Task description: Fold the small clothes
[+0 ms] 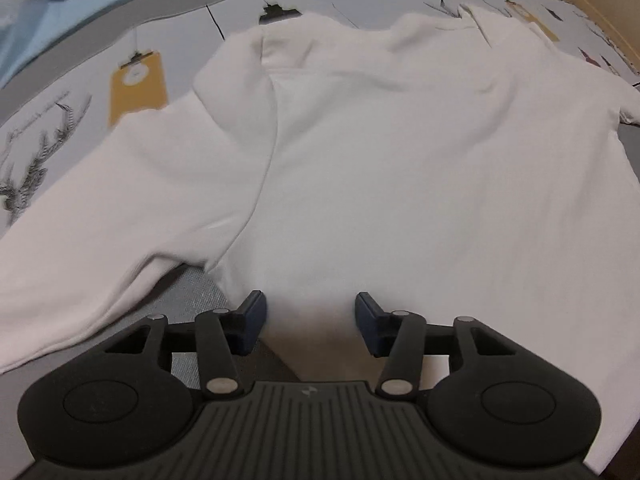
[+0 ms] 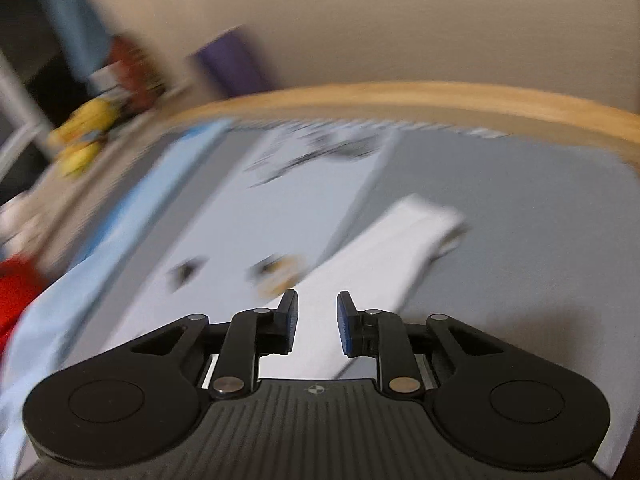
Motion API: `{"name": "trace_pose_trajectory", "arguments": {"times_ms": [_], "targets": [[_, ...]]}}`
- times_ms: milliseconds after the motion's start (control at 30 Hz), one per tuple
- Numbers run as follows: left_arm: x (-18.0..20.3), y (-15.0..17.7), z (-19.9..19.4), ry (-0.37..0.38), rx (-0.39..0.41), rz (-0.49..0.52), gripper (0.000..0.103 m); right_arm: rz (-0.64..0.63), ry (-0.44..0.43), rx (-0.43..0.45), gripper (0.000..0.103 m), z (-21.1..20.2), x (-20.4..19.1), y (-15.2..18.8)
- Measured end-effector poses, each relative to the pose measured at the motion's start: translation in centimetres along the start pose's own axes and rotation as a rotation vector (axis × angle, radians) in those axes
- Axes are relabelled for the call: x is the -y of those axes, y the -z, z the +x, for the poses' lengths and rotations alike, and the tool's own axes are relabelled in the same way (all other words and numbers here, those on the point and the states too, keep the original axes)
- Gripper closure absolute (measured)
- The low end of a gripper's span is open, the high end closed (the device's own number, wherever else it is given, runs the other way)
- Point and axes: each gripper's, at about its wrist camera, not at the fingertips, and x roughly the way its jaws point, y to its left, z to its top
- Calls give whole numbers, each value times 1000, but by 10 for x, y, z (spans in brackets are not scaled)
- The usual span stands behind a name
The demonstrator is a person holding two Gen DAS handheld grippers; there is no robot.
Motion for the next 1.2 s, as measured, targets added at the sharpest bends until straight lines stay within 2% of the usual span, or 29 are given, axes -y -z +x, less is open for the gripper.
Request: {"name": "trace_pose_trajectory", "arguments": {"times_ms": [33,67,133,267,367,467,533,600,733,833,900,967,1000,1067,1133,1200], "targets": [[1,-1,-9,-18,-14,-20,62,-37,-53,-31,78,-13,-12,8],[2,1,-26,-26,17,-42,62,-85,-106,-65,73,-24,-26,17],[7,6,-55,14,64,-72,62,-208,-192,-142,67,-50,-53,41],[23,38,-98,59,85,-58,62,-386,-306,-319,67,-81,-82,95],[29,81,-112,88,76,-64,62,-427,-291,-440,67,-84,-77,136],[24,124,-102,111,18,-129,62,-484,-224,-598,67,-72,-66,170],[22,148,-93,89,-41,-174,62,-594,-161,-628,67,-72,-64,189],[22,162,-92,84,-48,-206,62,-663,-119,-667,67,-73,-58,204],[28,172,-87,105,-67,-198,62,-703,-59,-721,66,-72,-40,215],[28,180,-80,92,-104,-184,62,-697,-53,-757,60,-73,-33,221],[31,182,-75,101,-127,-171,70,-708,-50,-787,60,-71,-31,227],[36,183,-71,120,-153,-143,91,-737,-64,-820,60,-74,-31,234],[40,183,-70,124,-159,-125,95,-761,-76,-833,62,-77,-31,237],[46,182,-73,121,-155,-87,99,-801,-104,-861,98,-83,-32,241],[48,182,-82,131,-134,-80,100,-795,-126,-857,99,-92,-32,236],[46,184,-93,132,-101,-83,100,-746,-184,-842,99,-104,-30,221]]}}
